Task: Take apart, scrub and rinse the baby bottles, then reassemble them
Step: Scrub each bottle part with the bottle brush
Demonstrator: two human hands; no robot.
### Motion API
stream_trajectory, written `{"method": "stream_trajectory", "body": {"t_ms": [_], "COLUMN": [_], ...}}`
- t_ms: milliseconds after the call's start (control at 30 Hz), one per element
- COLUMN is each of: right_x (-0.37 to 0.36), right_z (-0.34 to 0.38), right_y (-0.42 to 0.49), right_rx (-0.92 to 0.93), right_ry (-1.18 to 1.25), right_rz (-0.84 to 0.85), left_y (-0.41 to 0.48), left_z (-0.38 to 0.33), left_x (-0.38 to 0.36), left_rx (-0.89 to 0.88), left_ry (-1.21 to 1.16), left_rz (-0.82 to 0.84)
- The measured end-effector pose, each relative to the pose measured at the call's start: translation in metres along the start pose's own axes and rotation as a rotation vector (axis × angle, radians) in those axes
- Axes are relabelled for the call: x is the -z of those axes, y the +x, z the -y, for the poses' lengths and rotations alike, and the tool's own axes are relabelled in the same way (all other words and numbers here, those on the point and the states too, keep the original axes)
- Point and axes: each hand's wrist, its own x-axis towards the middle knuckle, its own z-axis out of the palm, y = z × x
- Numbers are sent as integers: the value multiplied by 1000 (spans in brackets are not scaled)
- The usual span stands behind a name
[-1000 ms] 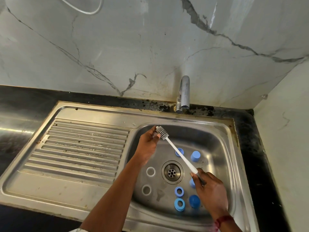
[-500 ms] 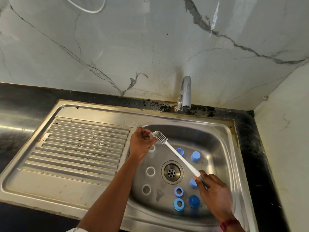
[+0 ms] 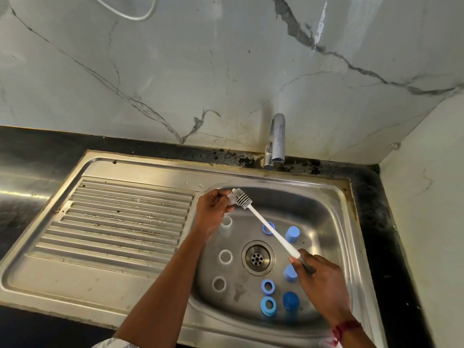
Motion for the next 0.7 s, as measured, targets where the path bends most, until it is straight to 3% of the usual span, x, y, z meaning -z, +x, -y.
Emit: {"method": "stream_trajectory", "body": {"t_ms": [300, 567, 700], "right_x": [12, -12, -13], "right_z": [11, 31, 37], "right_y": [6, -6, -14], "right_rx": [-218, -233, -283], "right_ry": [206, 254, 258], "right_rz": [242, 221, 238], "left_y": [-1, -7, -11], "left_z": [0, 14, 24], "left_x": [12, -36, -44], "left_rx": [23, 207, 89], "left_ry": [37, -303, 102], "left_rz": [158, -265, -359]}}
